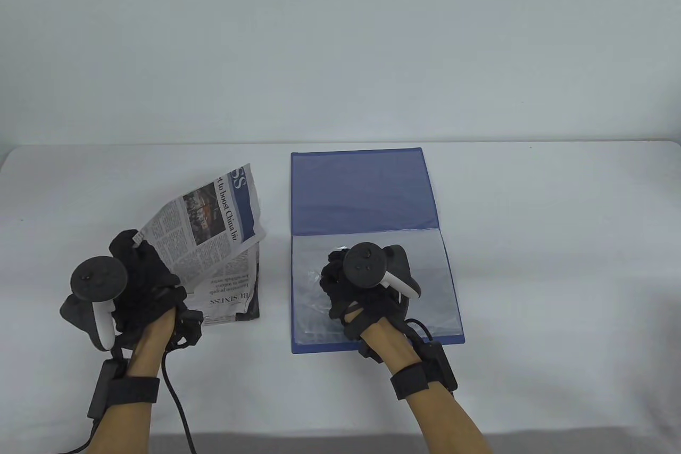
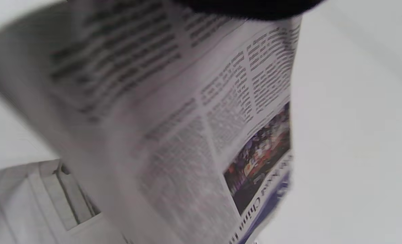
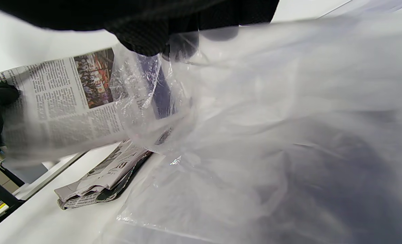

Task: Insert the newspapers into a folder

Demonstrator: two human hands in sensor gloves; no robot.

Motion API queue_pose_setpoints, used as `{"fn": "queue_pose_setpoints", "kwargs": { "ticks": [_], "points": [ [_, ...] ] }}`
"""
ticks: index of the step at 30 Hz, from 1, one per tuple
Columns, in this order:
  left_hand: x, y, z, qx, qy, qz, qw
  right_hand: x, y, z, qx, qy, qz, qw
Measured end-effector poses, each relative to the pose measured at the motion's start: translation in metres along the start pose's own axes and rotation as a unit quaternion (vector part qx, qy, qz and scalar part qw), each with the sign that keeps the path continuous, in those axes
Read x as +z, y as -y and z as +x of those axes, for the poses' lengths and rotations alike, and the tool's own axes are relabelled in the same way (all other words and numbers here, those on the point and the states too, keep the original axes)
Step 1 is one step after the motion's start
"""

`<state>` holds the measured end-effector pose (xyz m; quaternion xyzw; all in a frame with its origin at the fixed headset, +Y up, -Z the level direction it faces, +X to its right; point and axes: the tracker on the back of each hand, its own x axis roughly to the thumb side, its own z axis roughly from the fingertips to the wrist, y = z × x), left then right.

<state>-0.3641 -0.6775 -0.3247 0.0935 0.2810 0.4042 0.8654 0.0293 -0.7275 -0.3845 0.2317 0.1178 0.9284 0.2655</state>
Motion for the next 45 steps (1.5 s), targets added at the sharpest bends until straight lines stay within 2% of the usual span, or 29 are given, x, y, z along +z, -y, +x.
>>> {"fn": "queue_pose_setpoints", "kwargs": {
  "ticks": [3,5,9,15,19,25,28,33,38,42,45],
  "points": [
    [-0.007,-0.012,-0.008,0.036,-0.043,-0.011,0.998,0.0,0.0,0.0,-0.005,0.001,0.001,1.0],
    [-0.013,-0.018,-0.015,0.057,-0.072,-0.044,0.995,0.0,0.001,0.0,-0.004,0.0,-0.001,1.0],
    [-0.017,-0.016,-0.022,0.064,-0.093,-0.069,0.991,0.0,0.002,0.0,-0.005,-0.001,-0.008,1.0],
    [-0.015,-0.006,-0.016,0.033,-0.095,-0.108,0.989,0.0,0.002,-0.001,-0.008,0.0,-0.009,1.0],
    [-0.01,-0.007,-0.008,0.012,-0.08,-0.1,0.992,0.0,0.003,-0.002,-0.01,0.0,-0.012,1.0],
    [-0.01,0.005,-0.01,0.022,-0.079,-0.129,0.988,0.0,0.004,-0.003,-0.014,-0.001,-0.015,1.0],
    [-0.01,0.012,-0.01,0.034,-0.084,-0.164,0.982,0.0,0.004,-0.003,-0.015,-0.001,-0.016,1.0],
    [-0.009,0.022,-0.009,0.04,-0.081,-0.194,0.977,0.0,0.004,-0.002,-0.017,0.0,-0.015,1.0],
    [-0.015,0.029,-0.016,0.027,-0.111,-0.242,0.964,0.0,0.004,-0.002,-0.018,0.001,-0.012,1.0],
    [-0.018,0.037,-0.027,0.06,-0.127,-0.258,0.956,0.0,0.005,-0.003,-0.027,0.003,-0.013,1.0],
    [-0.018,0.052,-0.037,0.113,-0.125,-0.275,0.946,0.001,0.006,-0.003,-0.029,0.004,-0.014,0.999]
  ]
}}
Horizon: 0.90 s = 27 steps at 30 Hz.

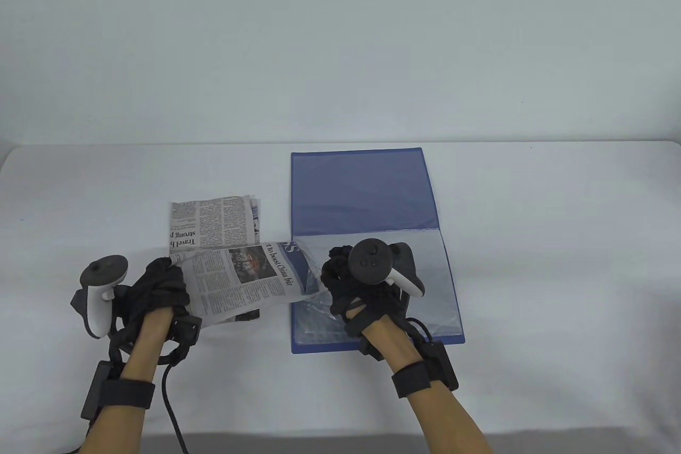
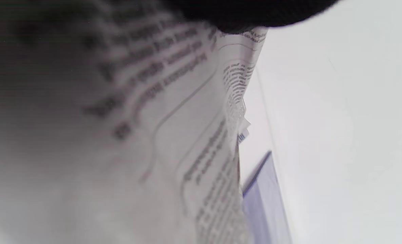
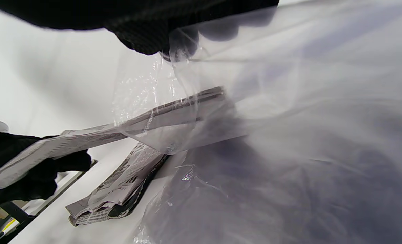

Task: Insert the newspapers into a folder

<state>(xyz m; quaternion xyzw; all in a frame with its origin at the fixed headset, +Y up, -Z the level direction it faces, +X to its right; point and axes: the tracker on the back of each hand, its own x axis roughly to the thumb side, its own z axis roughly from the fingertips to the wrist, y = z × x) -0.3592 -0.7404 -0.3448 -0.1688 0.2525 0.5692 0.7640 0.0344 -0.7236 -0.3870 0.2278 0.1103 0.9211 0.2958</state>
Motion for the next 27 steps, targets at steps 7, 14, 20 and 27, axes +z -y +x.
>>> {"fn": "queue_pose_setpoints", "kwargs": {
  "ticks": [7,14,20,27],
  "points": [
    [-0.009,0.031,-0.01,0.127,-0.008,-0.136,0.983,-0.001,-0.003,0.002,0.004,0.002,0.007,1.0],
    [0.017,0.031,0.008,0.015,-0.057,-0.172,0.983,-0.002,-0.005,0.004,0.004,0.003,0.012,1.0],
    [0.004,0.056,0.008,0.056,0.065,-0.196,0.977,-0.002,-0.007,0.007,0.009,0.004,0.017,1.0],
    [0.0,0.087,0.014,0.042,0.123,-0.222,0.966,-0.004,-0.01,0.011,0.013,0.005,0.022,1.0]
  ]
}}
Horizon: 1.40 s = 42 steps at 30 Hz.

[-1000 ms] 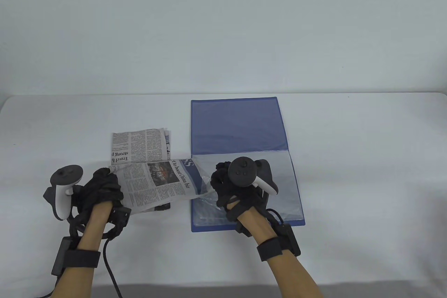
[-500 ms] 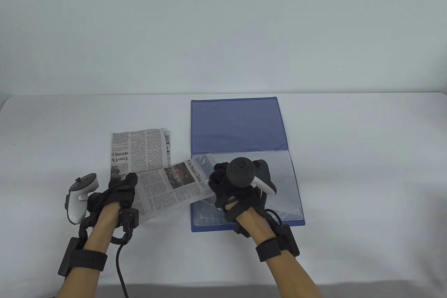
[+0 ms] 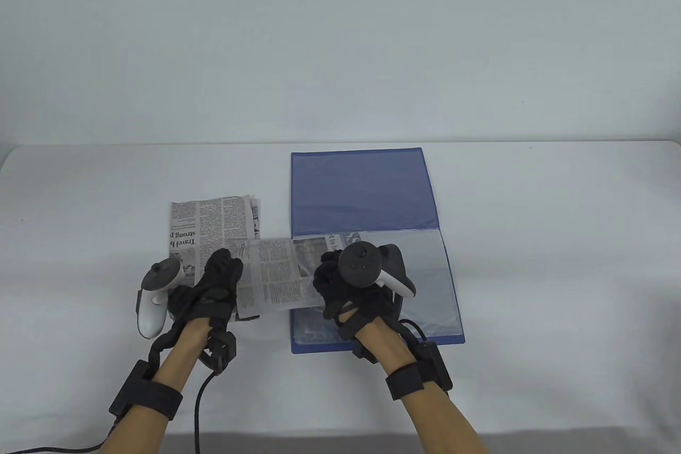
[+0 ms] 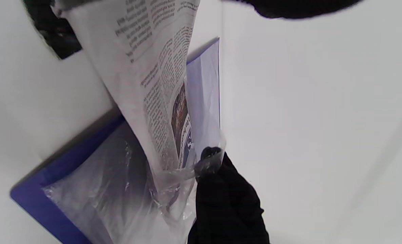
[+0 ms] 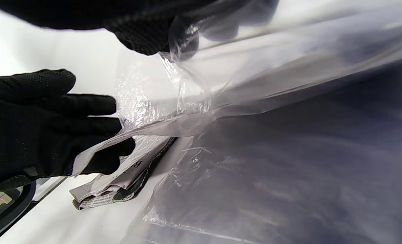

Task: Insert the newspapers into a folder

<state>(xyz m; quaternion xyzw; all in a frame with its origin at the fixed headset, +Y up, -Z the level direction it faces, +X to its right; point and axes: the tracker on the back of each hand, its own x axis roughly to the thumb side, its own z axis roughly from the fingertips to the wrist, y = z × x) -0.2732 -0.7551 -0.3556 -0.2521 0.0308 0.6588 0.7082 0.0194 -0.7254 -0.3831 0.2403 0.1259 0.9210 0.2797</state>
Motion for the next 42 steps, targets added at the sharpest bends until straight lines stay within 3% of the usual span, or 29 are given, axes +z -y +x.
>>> {"fn": "queue_pose_setpoints", "kwargs": {
  "ticks": [8,15,23,25,26,27,29,30,31,34,38,42],
  "points": [
    [-0.026,0.036,0.001,-0.036,0.007,-0.057,0.998,-0.002,0.0,0.005,0.005,0.003,0.001,1.0],
    [-0.036,0.053,-0.002,-0.055,0.004,-0.166,0.985,-0.002,0.0,0.005,0.009,-0.001,0.007,1.0],
    [-0.031,0.052,-0.001,-0.05,0.048,-0.166,0.984,0.001,0.006,0.005,-0.003,0.003,-0.013,1.0],
    [-0.03,0.054,0.001,-0.075,0.042,-0.162,0.983,0.002,0.007,0.006,-0.007,0.004,-0.019,1.0],
    [-0.028,0.057,0.006,-0.131,0.02,-0.143,0.981,0.003,0.008,0.007,-0.008,0.006,-0.023,1.0],
    [-0.027,0.059,0.01,-0.208,-0.004,-0.12,0.971,0.003,0.009,0.008,-0.007,0.008,-0.029,1.0],
    [-0.026,0.068,0.018,-0.383,-0.059,-0.08,0.918,0.004,0.012,0.009,-0.001,0.01,-0.038,0.999],
    [-0.026,0.074,0.021,-0.431,-0.076,-0.059,0.897,0.005,0.012,0.009,0.0,0.01,-0.041,0.999],
    [-0.027,0.078,0.022,-0.446,-0.069,-0.044,0.891,0.005,0.012,0.009,0.0,0.011,-0.041,0.999],
    [-0.028,0.087,0.022,-0.419,-0.043,-0.002,0.907,0.004,0.011,0.008,-0.001,0.012,-0.034,0.999],
    [-0.03,0.086,0.023,-0.427,-0.057,0.038,0.902,0.007,0.014,0.008,0.024,0.012,-0.024,0.999],
    [-0.036,0.071,0.031,-0.313,-0.047,0.022,0.948,0.018,0.029,0.01,0.045,0.033,-0.059,0.997]
  ]
}}
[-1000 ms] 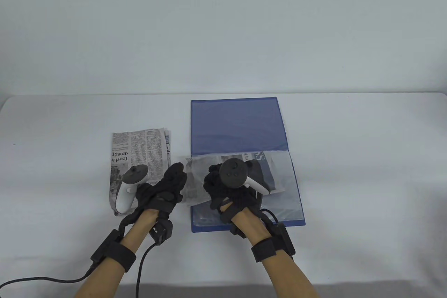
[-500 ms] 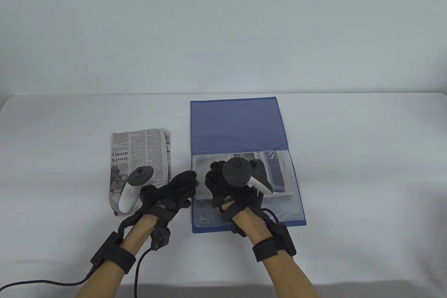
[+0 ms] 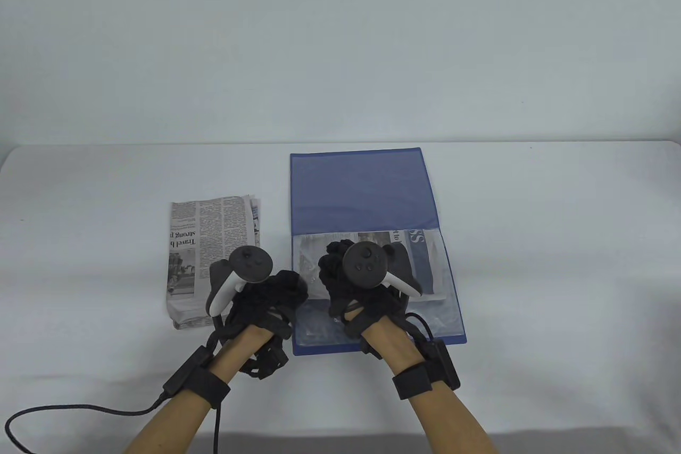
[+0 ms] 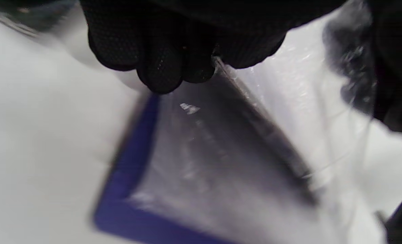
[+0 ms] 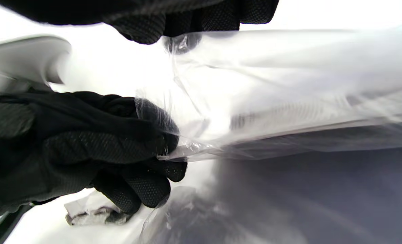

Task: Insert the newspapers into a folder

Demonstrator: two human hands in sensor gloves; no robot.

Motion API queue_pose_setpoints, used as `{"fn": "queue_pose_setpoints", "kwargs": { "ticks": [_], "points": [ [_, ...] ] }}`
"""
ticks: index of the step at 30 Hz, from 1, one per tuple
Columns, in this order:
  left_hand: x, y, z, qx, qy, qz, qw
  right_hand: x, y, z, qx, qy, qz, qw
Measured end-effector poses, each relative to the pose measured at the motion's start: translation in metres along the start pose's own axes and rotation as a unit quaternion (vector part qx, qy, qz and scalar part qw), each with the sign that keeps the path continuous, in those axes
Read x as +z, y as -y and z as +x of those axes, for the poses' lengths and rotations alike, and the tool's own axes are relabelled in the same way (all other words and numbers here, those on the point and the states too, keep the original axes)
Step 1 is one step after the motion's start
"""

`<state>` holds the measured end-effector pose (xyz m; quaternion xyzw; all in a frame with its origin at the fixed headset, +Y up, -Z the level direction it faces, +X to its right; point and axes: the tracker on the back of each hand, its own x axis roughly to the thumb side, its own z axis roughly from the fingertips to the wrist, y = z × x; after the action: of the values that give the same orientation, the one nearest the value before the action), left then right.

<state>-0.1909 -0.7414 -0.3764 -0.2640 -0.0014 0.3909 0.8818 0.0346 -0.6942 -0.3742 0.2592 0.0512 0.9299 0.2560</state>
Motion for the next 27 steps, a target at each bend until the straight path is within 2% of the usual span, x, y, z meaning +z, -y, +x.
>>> {"fn": "queue_pose_setpoints", "kwargs": {
  "ticks": [2,5,7,10,14,17,20,23,25,26,27],
  "points": [
    [-0.006,-0.011,0.0,0.083,0.002,-0.01,0.997,0.008,0.01,0.002,-0.005,0.015,-0.024,1.0],
    [-0.016,-0.024,-0.001,0.197,-0.01,-0.031,0.98,0.018,0.023,0.008,-0.012,0.039,-0.063,0.997],
    [-0.024,-0.032,0.001,0.282,-0.012,-0.047,0.958,0.023,0.032,0.014,-0.019,0.064,-0.102,0.993],
    [-0.039,-0.044,0.008,0.34,0.02,-0.063,0.938,0.026,0.037,0.021,-0.023,0.086,-0.129,0.988],
    [-0.063,-0.057,0.017,0.39,0.061,-0.061,0.917,0.025,0.031,0.02,-0.042,0.077,-0.104,0.991],
    [-0.079,-0.059,0.015,0.427,0.069,-0.055,0.9,0.021,0.027,0.016,-0.062,0.07,-0.089,0.992],
    [-0.093,-0.055,0.013,0.435,0.079,-0.06,0.895,0.02,0.027,0.01,-0.077,0.064,-0.084,0.991],
    [-0.103,-0.045,0.013,0.429,0.097,-0.122,0.89,0.019,0.026,0.005,-0.09,0.056,-0.082,0.991],
    [-0.102,-0.042,0.011,0.43,0.085,-0.105,0.893,0.018,0.025,0.002,-0.097,0.053,-0.077,0.991],
    [-0.1,-0.043,0.008,0.412,0.06,-0.087,0.905,0.017,0.024,0.002,-0.099,0.051,-0.074,0.991],
    [-0.093,-0.046,0.003,0.377,0.018,-0.046,0.925,0.016,0.022,0.0,-0.098,0.046,-0.07,0.992]
  ]
}}
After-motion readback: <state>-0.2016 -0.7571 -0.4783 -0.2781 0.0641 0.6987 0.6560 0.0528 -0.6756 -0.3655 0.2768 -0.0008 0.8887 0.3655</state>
